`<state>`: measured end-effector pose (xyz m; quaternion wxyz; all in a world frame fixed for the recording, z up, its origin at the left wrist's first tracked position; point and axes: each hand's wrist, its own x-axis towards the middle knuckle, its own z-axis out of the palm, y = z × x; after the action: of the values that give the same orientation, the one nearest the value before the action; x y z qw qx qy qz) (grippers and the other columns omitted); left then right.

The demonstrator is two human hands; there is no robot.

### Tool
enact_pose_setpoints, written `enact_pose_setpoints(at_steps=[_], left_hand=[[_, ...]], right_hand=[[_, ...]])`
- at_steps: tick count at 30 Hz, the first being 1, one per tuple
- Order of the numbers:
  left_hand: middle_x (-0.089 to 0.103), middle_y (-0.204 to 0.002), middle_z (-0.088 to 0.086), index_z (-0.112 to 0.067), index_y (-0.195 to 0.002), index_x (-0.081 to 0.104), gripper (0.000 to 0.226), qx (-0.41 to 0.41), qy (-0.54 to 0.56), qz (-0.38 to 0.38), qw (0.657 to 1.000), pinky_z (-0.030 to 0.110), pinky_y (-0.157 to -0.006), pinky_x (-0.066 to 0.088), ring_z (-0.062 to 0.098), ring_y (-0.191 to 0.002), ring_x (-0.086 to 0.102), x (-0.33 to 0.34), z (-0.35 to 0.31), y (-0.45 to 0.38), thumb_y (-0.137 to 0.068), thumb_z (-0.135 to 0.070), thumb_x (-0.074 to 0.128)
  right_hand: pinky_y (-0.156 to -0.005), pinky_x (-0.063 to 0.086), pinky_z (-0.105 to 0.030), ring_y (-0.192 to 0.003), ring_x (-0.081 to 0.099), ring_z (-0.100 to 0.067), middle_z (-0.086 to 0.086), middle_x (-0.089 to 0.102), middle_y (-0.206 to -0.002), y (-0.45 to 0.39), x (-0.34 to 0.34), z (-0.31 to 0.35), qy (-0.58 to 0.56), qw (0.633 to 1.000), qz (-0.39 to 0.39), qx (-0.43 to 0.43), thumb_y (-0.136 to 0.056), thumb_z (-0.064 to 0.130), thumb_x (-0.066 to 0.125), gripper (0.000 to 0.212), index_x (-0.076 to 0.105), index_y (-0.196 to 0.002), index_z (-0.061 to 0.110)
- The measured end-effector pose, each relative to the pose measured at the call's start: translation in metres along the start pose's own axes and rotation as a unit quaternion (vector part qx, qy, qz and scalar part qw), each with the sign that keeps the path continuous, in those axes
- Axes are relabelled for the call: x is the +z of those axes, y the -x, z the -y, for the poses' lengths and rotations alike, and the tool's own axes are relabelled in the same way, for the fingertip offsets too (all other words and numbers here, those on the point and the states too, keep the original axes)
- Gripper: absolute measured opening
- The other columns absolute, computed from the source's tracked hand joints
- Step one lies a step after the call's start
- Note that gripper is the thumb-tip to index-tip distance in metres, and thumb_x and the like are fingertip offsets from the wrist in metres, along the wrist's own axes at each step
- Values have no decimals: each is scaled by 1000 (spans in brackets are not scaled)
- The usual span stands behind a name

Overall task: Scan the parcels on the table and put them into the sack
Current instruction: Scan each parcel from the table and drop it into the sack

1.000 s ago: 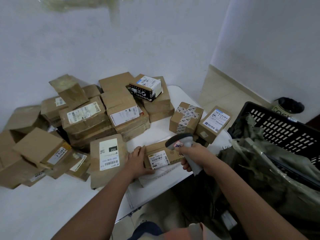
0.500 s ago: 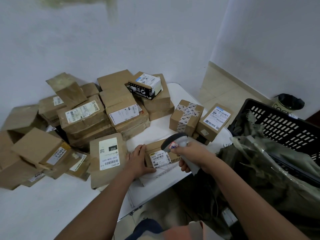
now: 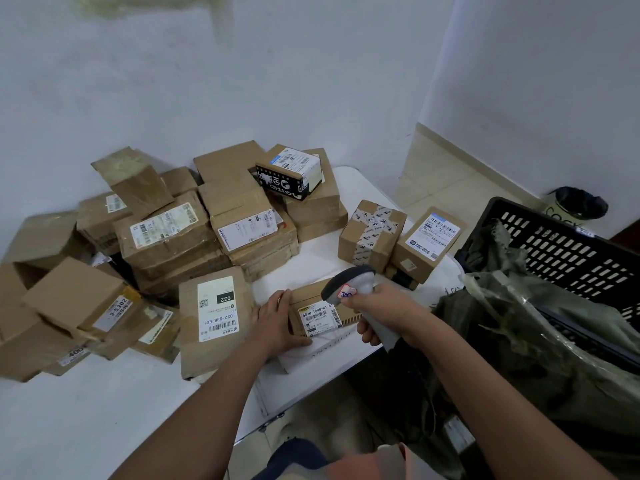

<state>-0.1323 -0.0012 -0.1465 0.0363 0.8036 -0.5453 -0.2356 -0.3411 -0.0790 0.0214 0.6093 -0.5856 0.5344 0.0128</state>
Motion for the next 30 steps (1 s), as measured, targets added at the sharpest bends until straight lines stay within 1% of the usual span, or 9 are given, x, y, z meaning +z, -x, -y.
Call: enact_pose_setpoints(at_steps=[3, 8, 10, 15, 19, 22, 24, 27, 30], left_hand=[[3, -162, 3, -20, -157, 2, 121, -2, 17, 5, 1000, 43, -120, 10, 24, -149, 13, -1, 0, 1, -71, -65, 74], [15, -150, 4, -29, -155, 12, 110, 4, 138, 37, 990, 34, -110, 36, 26, -134, 38, -18, -15, 12, -72, -64, 75], [18, -147, 0, -34, -153, 16, 103, 16, 184, 78, 980, 31, -108, 38, 22, -132, 41, -26, -31, 16, -73, -65, 73], [28, -137, -2, -46, -143, 30, 84, 81, 158, 196, 964, 25, -98, 43, 17, -116, 52, -20, -92, 17, -73, -71, 68], [44, -126, -2, -40, -138, 39, 76, 90, 134, 296, 941, 30, -98, 47, 16, -110, 55, 10, -151, 18, -74, -72, 65], [58, -113, 0, -31, -133, 47, 69, 32, 200, 395, 896, 32, -90, 54, 15, -94, 63, 48, -190, 25, -78, -69, 64], [60, -110, 3, -24, -130, 50, 59, -47, 240, 432, 868, 31, -82, 54, 16, -87, 64, 76, -212, 31, -86, -62, 60], [60, -115, 7, -21, -125, 51, 55, -183, 289, 477, 809, 32, -84, 54, 26, -95, 65, 113, -239, 38, -89, -62, 56], [59, -110, 12, -14, -112, 55, 49, -276, 359, 502, 737, 39, -97, 49, 30, -106, 57, 147, -266, 42, -91, -58, 54]], right_hand=[[-46, 49, -22, -48, 59, -16, -11, 62, -65, -1, -3, -5, -16, 1000, -9, -1, -96, 36, 60, 39, 58, -110, 0], [-52, 51, -26, -58, 63, -18, -11, 66, -73, -6, -30, -37, -53, 996, -64, 29, -94, 40, 62, 38, 58, -107, 5], [-53, 50, -29, -59, 63, -21, -13, 65, -72, -8, -52, -59, -98, 988, -105, 62, -92, 41, 65, 40, 60, -104, 4], [-53, 48, -30, -53, 57, -22, -13, 59, -64, 11, -118, -132, -245, 940, -220, 90, -92, 38, 66, 39, 65, -95, -1], [-52, 46, -31, -54, 55, -21, -12, 58, -66, 39, -153, -196, -306, 910, -251, 126, -95, 35, 63, 35, 62, -95, 0], [-54, 46, -32, -58, 55, -22, -13, 58, -68, 59, -165, -239, -351, 886, -257, 161, -95, 35, 63, 35, 62, -93, 1], [-53, 46, -31, -57, 56, -22, -12, 58, -67, 68, -168, -268, -370, 873, -265, 178, -94, 37, 64, 37, 62, -94, 0], [-52, 47, -30, -55, 56, -21, -11, 58, -66, 79, -173, -305, -384, 860, -276, 192, -94, 38, 63, 39, 61, -97, -1], [-51, 47, -29, -53, 57, -20, -11, 58, -65, 90, -182, -330, -396, 847, -286, 207, -94, 39, 64, 39, 62, -97, 0]])
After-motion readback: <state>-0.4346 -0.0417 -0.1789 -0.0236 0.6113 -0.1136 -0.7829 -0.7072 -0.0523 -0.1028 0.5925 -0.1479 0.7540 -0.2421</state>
